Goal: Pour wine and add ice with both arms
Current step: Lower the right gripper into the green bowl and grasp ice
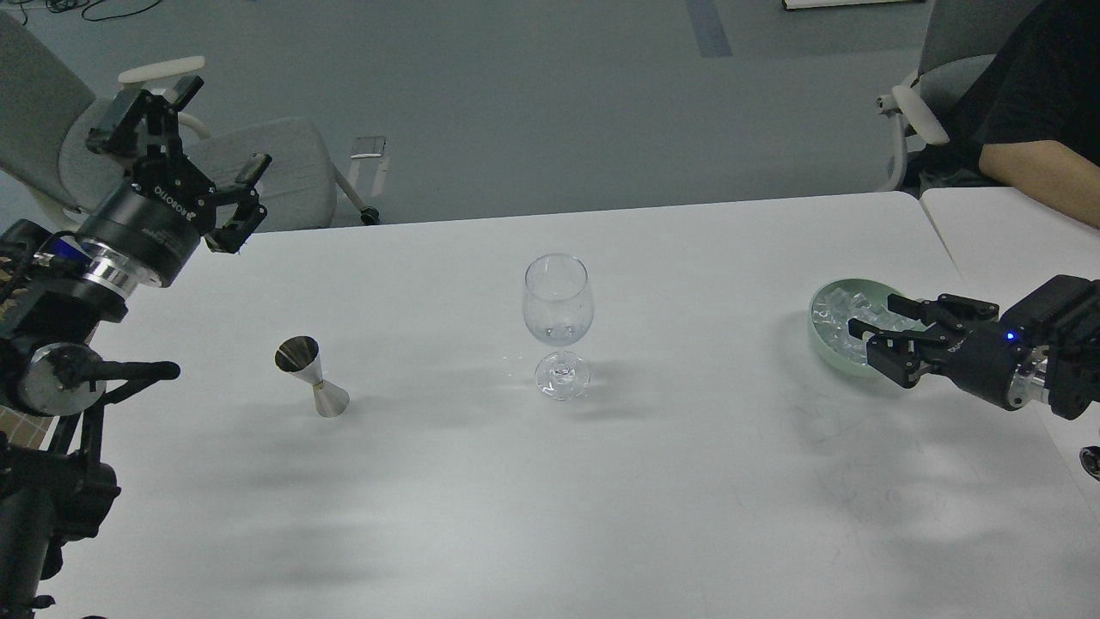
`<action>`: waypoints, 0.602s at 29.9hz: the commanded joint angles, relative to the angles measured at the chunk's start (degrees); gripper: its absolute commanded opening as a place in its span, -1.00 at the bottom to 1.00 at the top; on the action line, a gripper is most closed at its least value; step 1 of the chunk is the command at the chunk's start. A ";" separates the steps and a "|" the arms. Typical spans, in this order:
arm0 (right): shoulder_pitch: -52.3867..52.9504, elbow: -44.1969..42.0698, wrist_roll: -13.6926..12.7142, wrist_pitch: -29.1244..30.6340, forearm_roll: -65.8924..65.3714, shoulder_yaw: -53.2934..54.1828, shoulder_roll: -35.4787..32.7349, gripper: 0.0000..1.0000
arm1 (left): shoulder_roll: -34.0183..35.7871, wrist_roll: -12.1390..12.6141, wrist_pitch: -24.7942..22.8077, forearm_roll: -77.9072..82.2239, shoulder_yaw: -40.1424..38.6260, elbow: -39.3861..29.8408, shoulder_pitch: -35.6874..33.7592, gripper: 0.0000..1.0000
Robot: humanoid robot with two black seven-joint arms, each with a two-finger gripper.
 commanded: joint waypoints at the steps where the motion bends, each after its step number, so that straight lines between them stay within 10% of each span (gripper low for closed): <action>1: 0.98 -1.75 -0.01 0.00 -0.02 -0.36 2.07 0.30 | 0.07 0.00 0.00 0.00 -0.01 0.00 -0.03 0.96; 18: 2.47 -4.31 -0.71 0.09 -0.02 -2.74 3.48 -0.17 | -0.01 0.00 0.00 0.00 -0.01 0.00 -0.03 0.96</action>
